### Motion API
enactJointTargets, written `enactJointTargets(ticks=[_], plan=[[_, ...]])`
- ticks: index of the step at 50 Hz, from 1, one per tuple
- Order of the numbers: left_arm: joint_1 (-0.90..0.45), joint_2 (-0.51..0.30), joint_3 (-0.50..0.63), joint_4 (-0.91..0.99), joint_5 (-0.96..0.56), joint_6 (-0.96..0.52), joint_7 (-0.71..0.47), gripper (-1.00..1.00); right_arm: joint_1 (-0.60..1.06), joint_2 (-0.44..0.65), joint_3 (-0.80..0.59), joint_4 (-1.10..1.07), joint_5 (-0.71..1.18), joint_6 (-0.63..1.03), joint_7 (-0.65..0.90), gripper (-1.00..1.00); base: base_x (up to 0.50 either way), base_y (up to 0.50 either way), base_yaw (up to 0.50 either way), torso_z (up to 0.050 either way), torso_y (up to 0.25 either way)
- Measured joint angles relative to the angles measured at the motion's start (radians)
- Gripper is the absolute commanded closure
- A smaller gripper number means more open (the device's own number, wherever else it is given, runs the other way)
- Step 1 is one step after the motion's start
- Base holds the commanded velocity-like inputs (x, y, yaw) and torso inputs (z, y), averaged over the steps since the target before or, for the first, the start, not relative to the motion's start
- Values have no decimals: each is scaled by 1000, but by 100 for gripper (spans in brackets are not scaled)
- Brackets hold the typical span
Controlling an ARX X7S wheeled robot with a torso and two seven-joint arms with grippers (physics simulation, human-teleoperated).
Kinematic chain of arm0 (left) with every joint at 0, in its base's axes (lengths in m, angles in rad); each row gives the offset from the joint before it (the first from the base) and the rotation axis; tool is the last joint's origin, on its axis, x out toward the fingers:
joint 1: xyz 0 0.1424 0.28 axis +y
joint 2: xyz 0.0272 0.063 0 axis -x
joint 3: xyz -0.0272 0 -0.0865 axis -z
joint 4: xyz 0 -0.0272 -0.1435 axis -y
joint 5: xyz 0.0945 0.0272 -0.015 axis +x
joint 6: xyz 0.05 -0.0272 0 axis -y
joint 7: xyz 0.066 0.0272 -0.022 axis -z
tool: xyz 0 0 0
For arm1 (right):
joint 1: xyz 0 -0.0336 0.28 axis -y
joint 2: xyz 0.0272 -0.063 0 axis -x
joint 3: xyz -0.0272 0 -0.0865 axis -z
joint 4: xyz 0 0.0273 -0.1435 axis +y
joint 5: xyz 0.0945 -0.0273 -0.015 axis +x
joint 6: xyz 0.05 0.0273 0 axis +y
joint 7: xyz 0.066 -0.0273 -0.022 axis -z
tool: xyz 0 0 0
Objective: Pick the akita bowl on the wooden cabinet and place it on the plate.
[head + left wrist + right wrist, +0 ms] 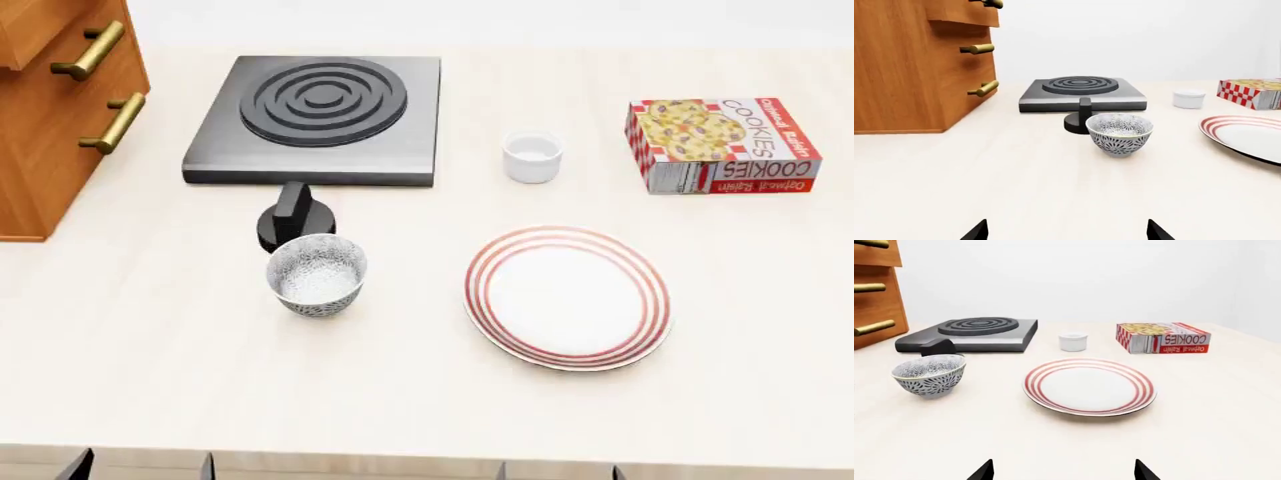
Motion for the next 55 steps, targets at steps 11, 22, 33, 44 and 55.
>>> enactJointTargets(ticks=[11,22,33,44,55], plan=[[5,1,-1,6,1,-3,1,-100,0,0,-3,9,-10,-8,-4,-100,0,0,0,0,0],[7,-14,18,14,-13,-13,-19,-100,-1,16,-22,13,-1,-19,14,-100,0,0,0,0,0],[4,-29,39,23,-19,-32,-46,-100,-1,32,-42,13,9,-23,34,-100,0,0,0,22,13],[-1,-43,56,22,-26,-43,-68,-100,0,45,-58,12,20,-25,51,-100,0,0,0,50,29],[-5,-55,72,20,-35,-45,-85,-100,3,58,-74,16,30,-30,66,-100,0,0,0,50,31]])
